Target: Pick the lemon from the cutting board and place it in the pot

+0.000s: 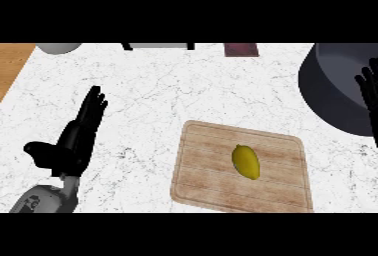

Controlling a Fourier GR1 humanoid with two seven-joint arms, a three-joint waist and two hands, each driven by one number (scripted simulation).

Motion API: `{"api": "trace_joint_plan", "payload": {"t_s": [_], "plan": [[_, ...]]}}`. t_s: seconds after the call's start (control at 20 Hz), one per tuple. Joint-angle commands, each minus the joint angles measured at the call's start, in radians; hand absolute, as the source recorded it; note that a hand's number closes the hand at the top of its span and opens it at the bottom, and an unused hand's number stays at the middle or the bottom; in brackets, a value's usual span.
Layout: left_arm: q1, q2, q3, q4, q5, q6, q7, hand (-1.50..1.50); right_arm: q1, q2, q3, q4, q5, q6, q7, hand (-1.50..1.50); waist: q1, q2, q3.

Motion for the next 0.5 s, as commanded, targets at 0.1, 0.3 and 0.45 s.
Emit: {"api": "trace_joint_plan", "payload": {"t_s": [0.1, 0.3, 0.45], "plan": [[-0.061, 0.025, 0.073, 0.016, 0.000, 0.003, 0.028, 0.00, -0.134, 0.049, 0.088, 0.137, -0.019, 0.196, -0.136, 1.50, 0.055, 0.014, 0.004], [-0.059, 0.029, 0.063, 0.012, -0.001, 0.015, 0.057, 0.00, -0.217, -0.219, 0.174, 0.046, 0.266, 0.309, -0.247, 1.50, 0.106, 0.006, -0.022], [-0.098, 0.025, 0.086, 0.006, 0.008, 0.031, 0.112, 0.00, -0.184, 0.042, 0.199, 0.416, 0.220, 0.310, -0.531, -1.50, 0.072, 0.022, 0.007]]}}
